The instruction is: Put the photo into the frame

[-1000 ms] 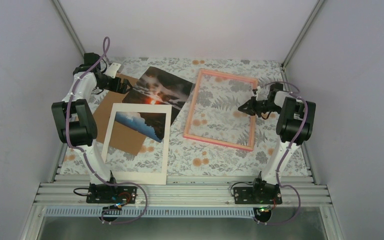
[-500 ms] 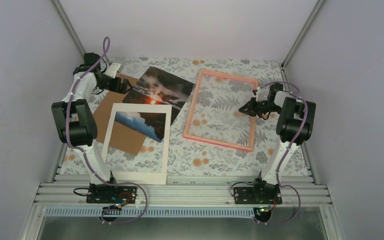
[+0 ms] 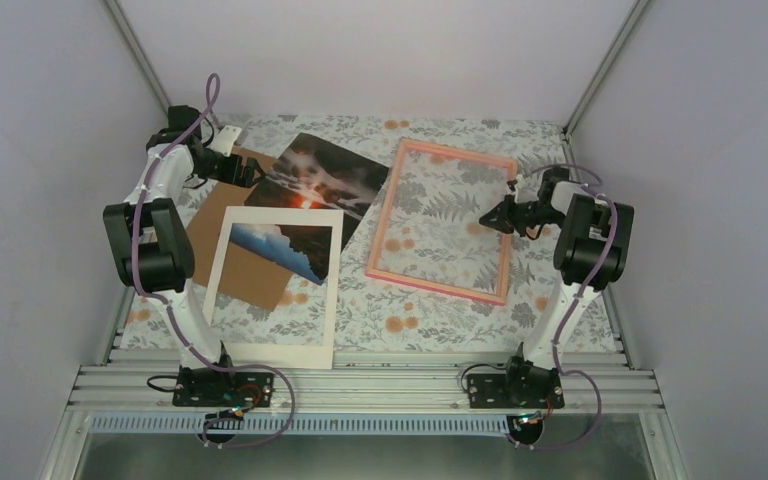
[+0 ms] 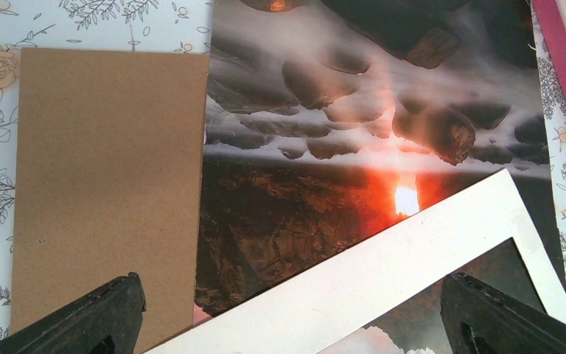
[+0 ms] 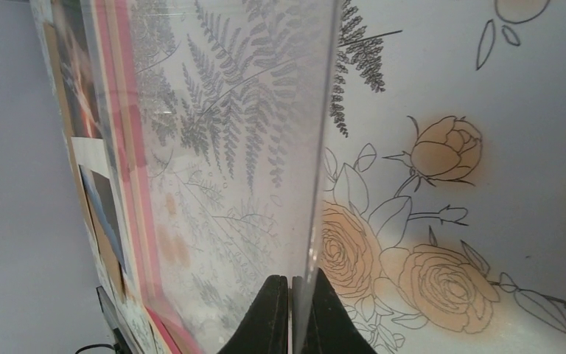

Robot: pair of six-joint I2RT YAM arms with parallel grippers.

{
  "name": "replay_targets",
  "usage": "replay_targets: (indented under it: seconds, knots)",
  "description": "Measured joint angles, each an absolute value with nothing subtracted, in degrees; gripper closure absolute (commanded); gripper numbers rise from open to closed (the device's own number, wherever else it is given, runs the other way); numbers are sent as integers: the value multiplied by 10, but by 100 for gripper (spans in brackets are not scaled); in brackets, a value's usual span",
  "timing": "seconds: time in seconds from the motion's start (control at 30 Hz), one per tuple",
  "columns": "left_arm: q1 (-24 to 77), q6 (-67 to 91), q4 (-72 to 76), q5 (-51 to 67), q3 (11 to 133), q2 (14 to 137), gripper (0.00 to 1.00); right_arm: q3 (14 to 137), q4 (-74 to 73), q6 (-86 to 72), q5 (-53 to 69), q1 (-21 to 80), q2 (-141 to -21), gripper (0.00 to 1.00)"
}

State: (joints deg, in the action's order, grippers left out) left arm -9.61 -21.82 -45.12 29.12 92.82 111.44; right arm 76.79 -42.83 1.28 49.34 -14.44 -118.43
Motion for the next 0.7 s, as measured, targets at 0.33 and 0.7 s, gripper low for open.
replay_targets:
  seconds: [0.33, 0.7]
  knots:
    - [-94, -218, -451, 291, 928, 1115, 0, 775, -443, 15, 492, -144, -1180, 96]
    - [-92, -218, -451, 291, 928, 1120, 0, 775, -449, 15, 458, -152, -1180, 96]
